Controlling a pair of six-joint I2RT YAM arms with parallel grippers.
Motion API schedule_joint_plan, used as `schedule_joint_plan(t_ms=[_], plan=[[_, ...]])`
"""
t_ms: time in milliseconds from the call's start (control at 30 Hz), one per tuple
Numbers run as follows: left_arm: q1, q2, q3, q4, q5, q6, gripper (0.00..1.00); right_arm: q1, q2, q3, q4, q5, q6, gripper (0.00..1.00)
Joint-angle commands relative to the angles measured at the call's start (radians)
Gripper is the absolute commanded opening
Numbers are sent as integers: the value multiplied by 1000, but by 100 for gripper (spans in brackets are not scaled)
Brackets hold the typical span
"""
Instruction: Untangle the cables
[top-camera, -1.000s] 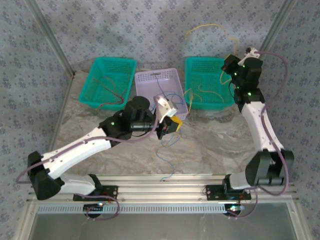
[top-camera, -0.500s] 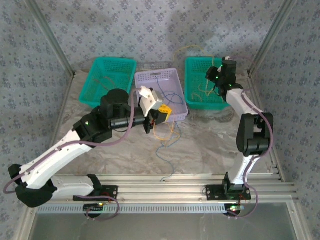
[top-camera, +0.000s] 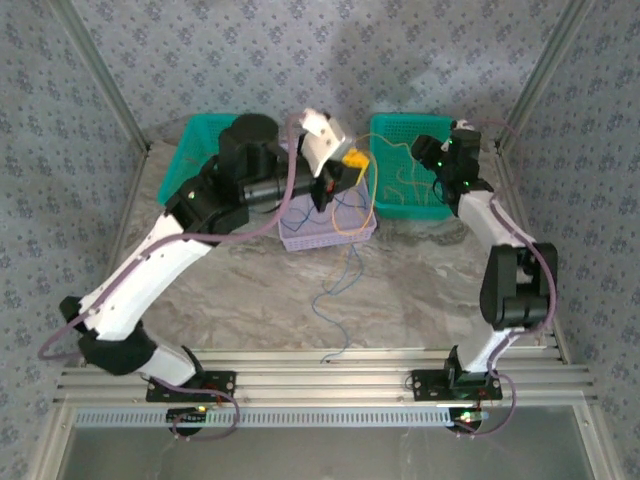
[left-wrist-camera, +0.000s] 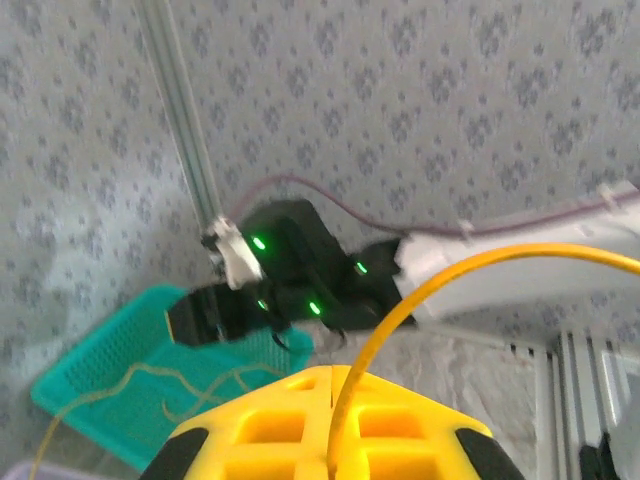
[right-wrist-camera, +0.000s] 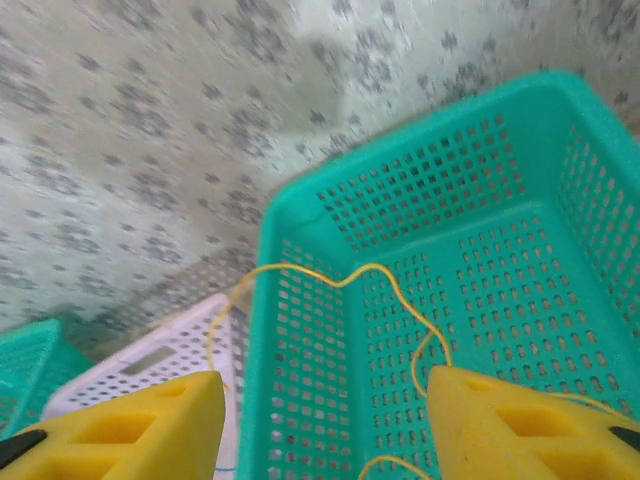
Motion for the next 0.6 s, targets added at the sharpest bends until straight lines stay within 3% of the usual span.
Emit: schedule_joint_plan(t_ms=[0,133,233,367,500,567], plan=[[15,126,277,-78,58,44,0,15,-177,-105,166,-68,0,59],[35,348,639,-164,92,25,0,47,-352,-282,290,-197,20,60],[55,448,761,-132,99,-8,0,82,-501,-423,364,-177,34,61],[100,568,818,-20,104,-70,0,137,-739,-547,285,48,-16,61],[147,693,819,134,40,-98,0,180,-964,-614,182,272,-87,61],[161,752,824,212,24,-101,0,185,-1054,-630,132,314,-110,61]])
